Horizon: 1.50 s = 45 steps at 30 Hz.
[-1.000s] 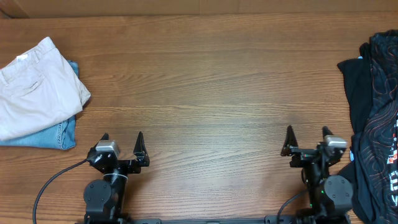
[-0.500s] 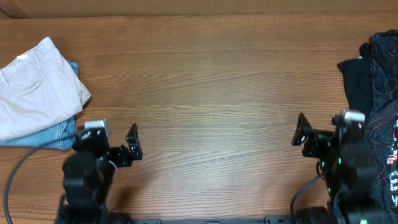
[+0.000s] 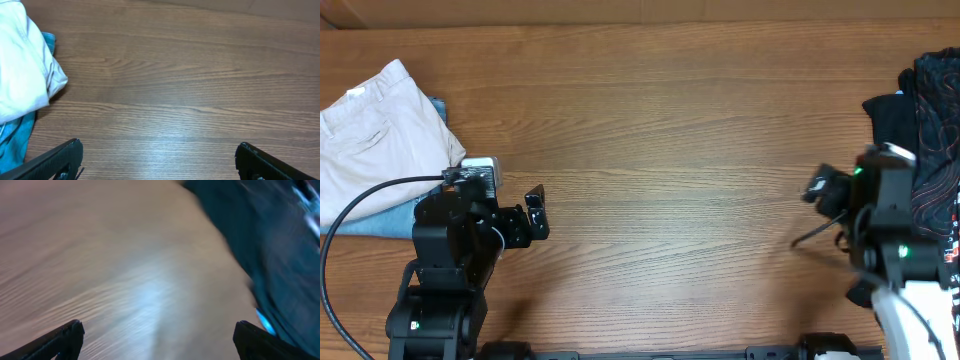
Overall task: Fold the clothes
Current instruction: 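Reach the right gripper into the black clothing pile and grasp the jersey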
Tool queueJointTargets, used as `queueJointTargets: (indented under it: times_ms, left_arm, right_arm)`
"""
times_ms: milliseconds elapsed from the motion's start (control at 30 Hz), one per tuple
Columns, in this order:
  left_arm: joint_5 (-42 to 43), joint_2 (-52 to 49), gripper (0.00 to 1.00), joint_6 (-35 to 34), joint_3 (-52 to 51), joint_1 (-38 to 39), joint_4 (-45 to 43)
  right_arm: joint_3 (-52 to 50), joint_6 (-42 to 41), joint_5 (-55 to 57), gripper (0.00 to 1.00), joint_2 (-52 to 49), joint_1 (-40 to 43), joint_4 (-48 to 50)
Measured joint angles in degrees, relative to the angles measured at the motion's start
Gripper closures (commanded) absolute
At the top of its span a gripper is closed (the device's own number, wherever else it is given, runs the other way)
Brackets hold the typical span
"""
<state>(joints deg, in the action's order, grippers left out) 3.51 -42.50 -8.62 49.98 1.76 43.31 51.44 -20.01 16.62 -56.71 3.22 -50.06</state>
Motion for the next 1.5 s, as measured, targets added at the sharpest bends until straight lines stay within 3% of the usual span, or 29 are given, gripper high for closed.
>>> queueJointTargets:
  times_ms: [267,400,667,767,867,933,967,1300,1500]
  left_arm:
    - [0.39,0.0,0.0,0.0,0.0,0.0,-0.04]
    - [0.42,0.0,0.0,0.0,0.0,0.0,-0.02]
    - [0.42,0.0,0.0,0.0,0.0,0.0,-0.02]
    - [0.42,0.0,0.0,0.0,0.0,0.0,-0.02]
    - [0.42,0.0,0.0,0.0,0.0,0.0,-0.02]
    - [0.42,0.0,0.0,0.0,0.0,0.0,0.0]
    - [0.42,0.0,0.0,0.0,0.0,0.0,0.0]
    - [0.42,0.0,0.0,0.0,0.0,0.0,0.0]
    - [0.42,0.0,0.0,0.0,0.0,0.0,-0.11]
  right_arm:
    - [0.02,-8.31,1.64,0.0,-17.64,20.94,6.54]
    - [0.04,-8.85,1.62,0.0,-26.27,26.43,10.45]
    - [0.04,-9.33,2.05,0.15,-36.39,30.95,12.07]
    - [0.04,-9.42,2.47,0.35,-36.89,31.41,12.76]
    - [0.07,-9.88,2.89,0.66,-36.89,31.58,13.16]
    - [0.11,-9.97,3.08,0.93,-36.89,31.63,13.18]
    - [0.11,-9.73,3.17,0.96,-36.89,31.63,13.22]
    - [0.26,-9.73,2.95,0.96,-36.89,31.63,13.07]
    - [5.9,-7.69,-4.57,0.96,-36.76,29.14,8.22]
